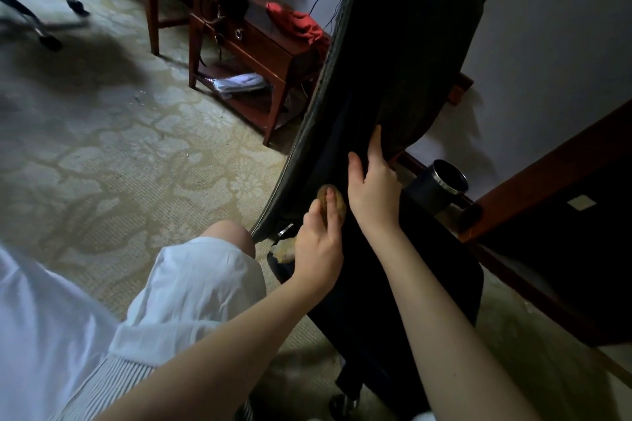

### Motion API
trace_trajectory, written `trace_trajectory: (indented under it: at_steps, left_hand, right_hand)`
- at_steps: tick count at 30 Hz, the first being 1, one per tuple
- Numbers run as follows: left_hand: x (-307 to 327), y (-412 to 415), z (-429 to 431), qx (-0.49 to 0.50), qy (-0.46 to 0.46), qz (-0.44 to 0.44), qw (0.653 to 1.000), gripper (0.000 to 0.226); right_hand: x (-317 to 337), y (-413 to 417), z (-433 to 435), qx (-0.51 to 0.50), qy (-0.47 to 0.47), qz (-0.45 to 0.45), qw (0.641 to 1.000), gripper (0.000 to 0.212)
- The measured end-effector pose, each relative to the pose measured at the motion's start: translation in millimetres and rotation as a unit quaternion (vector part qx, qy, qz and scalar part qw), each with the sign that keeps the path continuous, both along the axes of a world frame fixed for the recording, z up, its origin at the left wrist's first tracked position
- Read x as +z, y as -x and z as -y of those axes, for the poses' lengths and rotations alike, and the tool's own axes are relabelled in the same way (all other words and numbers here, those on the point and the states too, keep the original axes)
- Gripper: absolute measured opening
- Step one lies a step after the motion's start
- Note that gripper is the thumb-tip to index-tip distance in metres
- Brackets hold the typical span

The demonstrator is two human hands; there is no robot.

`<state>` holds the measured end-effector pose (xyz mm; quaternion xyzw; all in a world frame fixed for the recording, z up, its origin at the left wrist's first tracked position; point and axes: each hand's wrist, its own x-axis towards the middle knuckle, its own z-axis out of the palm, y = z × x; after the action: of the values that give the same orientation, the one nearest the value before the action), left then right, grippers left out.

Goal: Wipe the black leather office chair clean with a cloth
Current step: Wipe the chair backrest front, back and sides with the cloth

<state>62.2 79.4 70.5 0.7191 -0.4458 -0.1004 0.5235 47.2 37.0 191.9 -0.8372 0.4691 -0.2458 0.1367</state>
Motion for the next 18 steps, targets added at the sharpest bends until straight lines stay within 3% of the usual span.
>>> trace_trajectory:
  at_steps: [4,8,10,13,18]
  left_hand:
    - [-32,-7,-10,0.028,-0.055,0.041,0.997,0.044]
    - [-69,-14,-21,0.037,-0.223,-0.042,0.973,0.049]
    - [-65,-18,-26,0.026,-0.258,-0.078,0.962,0.042]
    - [-44,-16,-22,0.044,-0.134,-0.106,0.984,0.076]
    - [15,1,-7,0.049,0.066,-0.054,0.995,0.085]
  right_hand:
    - [1,0,-1,0.001,-0.013,0.01,1.0,0.058]
    - [3,1,-1,0.0,-0.033,0.013,0.999,0.058]
    - [2,1,-1,0.003,-0.035,0.012,0.999,0.058]
    - [1,1,0,0.006,-0.025,0.012,1.0,0.058]
    - [-2,1,3,0.007,-0.002,0.003,1.0,0.058]
